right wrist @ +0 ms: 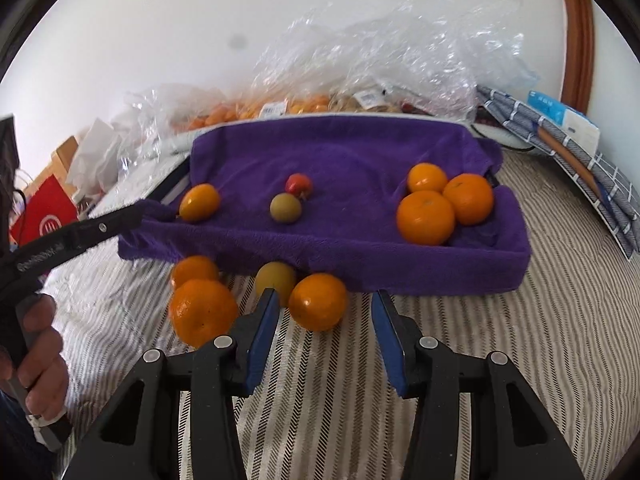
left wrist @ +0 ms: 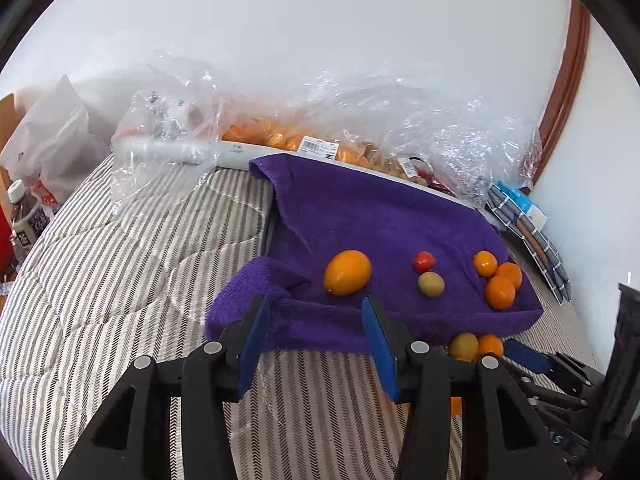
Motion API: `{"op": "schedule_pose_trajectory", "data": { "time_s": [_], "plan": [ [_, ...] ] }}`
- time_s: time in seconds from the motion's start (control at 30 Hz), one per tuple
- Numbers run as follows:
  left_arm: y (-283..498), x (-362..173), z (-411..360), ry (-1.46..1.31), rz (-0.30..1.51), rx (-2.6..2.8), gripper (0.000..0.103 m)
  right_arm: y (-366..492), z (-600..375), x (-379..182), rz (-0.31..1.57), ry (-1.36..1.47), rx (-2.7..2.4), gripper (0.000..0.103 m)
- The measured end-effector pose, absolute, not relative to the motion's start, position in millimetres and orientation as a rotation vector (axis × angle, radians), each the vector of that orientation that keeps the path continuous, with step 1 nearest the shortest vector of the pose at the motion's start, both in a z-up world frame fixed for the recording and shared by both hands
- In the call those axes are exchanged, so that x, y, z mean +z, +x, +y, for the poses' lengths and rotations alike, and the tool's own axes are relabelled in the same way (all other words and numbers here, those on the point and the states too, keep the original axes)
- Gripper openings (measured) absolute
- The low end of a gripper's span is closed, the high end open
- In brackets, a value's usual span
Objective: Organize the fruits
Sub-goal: 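Grasp an orange with the right gripper while the left gripper grasps another orange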
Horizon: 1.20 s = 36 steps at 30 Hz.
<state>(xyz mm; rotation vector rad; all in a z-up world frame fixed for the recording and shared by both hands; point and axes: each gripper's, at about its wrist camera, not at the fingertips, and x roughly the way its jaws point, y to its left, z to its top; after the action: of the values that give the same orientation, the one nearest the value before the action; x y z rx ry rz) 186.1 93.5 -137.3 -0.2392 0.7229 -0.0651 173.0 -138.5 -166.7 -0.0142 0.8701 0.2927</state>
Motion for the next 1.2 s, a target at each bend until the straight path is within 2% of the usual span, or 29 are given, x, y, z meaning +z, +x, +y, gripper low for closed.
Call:
{"op": "schedule_pose_trajectory", "data": {
  "time_s": [0.03, 0.27, 0.37, 0.77, 1.03, 1.07, 1.2],
  "plan": [
    [186, -137, 92, -0.232, 0.722, -0.069, 0.046, 176, -136, -168, 0.879, -0.022, 0.297, 0.043],
    [185, -138, 82, -0.223, 0.745, -0.121, 0.046, 180, -129, -171, 0.89, -0.055, 0.337, 0.04],
    [187, -140, 81, -0.252, 0.773, -0.168, 0.046, 180, -133, -171, 0.893, -0.042, 0.339, 0.033],
    [192, -158, 57, -0.279, 0.884, -0.324, 0.046, 166, -177, -170, 0.893, -0.016, 0.274, 0.033],
    [210, -170, 52, -0.36, 0.949, -0.373, 0.034, 170, -187, -175, 0.92, 0.039, 0.315, 0.034],
    [211, -172, 51, -0.364, 0.961, -0.376, 0.03, 171, -186, -176, 0.928, 0.037, 0.32, 0.034],
    [208, -169, 47, -0.331, 0.947, -0.36, 0.03, 170, -180, -177, 0.928, -0.001, 0.308, 0.034]
  ]
}}
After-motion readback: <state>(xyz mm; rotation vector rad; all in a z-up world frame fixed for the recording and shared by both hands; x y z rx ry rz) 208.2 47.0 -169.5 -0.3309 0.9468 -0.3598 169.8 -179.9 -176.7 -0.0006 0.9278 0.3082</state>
